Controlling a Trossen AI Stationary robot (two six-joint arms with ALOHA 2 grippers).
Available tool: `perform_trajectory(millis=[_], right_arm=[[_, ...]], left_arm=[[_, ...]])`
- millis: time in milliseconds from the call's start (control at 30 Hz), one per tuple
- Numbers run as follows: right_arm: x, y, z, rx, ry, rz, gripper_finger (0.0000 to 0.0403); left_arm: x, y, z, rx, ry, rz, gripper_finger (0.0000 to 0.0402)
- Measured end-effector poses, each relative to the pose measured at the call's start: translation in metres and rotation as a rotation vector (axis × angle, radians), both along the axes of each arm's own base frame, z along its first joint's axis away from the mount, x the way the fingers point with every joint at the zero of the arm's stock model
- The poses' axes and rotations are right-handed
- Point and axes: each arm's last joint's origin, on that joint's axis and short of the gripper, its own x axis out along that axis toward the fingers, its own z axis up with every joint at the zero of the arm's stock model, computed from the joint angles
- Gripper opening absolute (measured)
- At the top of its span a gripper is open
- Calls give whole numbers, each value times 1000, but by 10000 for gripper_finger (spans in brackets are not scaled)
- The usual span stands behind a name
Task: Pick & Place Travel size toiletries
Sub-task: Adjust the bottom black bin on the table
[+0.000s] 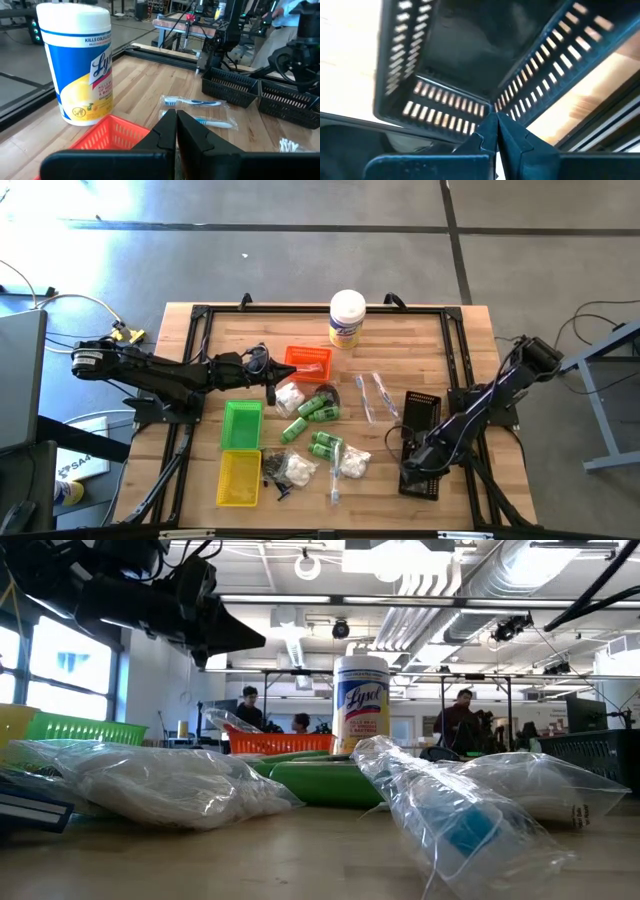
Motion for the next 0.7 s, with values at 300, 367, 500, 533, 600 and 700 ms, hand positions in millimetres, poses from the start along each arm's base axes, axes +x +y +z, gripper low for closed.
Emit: perform_trajectory(millis=[300,367,500,533,600,700], right_arm=[[7,12,-10,44,-14,8,2],[7,14,-12,60,-3,17,2],[8,20,-19,96,45,31,2],[7,21,-20,104,64,34,2],[5,24,-22,112,95,36,2],[4,25,-22,108,102,38,2]], left_arm=[[0,0,5,31,-39,-2,7],[0,0,5,35,-42,-2,7],[0,0,6,51,-45,-3,7],[0,0,5,52,-44,-3,7],[0,0,6,52,-45,-1,7],[0,1,6,53,-49,13,7]])
